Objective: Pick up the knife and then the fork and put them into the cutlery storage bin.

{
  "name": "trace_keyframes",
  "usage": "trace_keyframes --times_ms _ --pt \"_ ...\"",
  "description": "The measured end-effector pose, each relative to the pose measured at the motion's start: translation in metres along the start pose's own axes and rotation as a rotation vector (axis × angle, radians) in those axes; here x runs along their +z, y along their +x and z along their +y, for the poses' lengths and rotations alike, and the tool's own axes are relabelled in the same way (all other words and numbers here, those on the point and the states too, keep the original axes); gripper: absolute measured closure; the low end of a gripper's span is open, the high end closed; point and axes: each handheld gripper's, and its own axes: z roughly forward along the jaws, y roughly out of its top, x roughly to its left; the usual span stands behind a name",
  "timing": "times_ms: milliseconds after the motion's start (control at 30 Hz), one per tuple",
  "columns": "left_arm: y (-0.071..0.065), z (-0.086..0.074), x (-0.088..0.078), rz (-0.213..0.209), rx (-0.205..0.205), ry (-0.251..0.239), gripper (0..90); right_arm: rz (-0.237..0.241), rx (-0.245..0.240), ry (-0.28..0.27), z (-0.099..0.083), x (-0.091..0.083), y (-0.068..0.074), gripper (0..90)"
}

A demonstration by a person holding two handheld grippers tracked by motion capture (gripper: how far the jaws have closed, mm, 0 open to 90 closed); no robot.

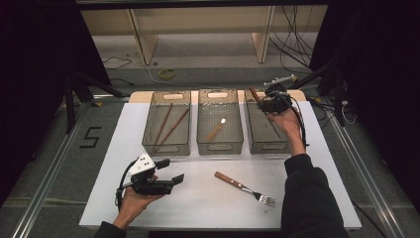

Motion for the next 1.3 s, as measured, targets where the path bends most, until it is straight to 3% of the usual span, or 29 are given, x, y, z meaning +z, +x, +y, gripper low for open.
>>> trace_keyframes --times_ms 333,567,733,900,1000,1300 --pt "0.0 0.0 0.0 0.0 0.0 0.0 19.4 -0.019 0.029 0.038 -0.005 0.009 -0.001 81.0" --pt "-0.001 0.0 0.0 0.0 0.001 -0.001 19.3 -0.029 0.076 0.061 -0.013 0.016 -0.005 79.9" --pt "0.0 0.0 0.0 0.001 0.0 0.002 19.3 -0.016 0.112 0.042 -0.014 0.012 -0.007 63.7" --pt "0.0 0.0 0.0 0.001 0.001 0.002 19.2 0.012 0.064 0.024 -0.011 0.001 0.0 55.3" --pt "0.0 0.0 0.0 0.001 0.001 0.001 19.2 0.05 0.02 0.007 -0.011 -0.008 0.011 49.1" --pt "0.0 0.0 0.0 0.002 -0.002 0.0 19.1 0.177 -0.073 -0.012 -0.019 -0.037 0.046 42.2"
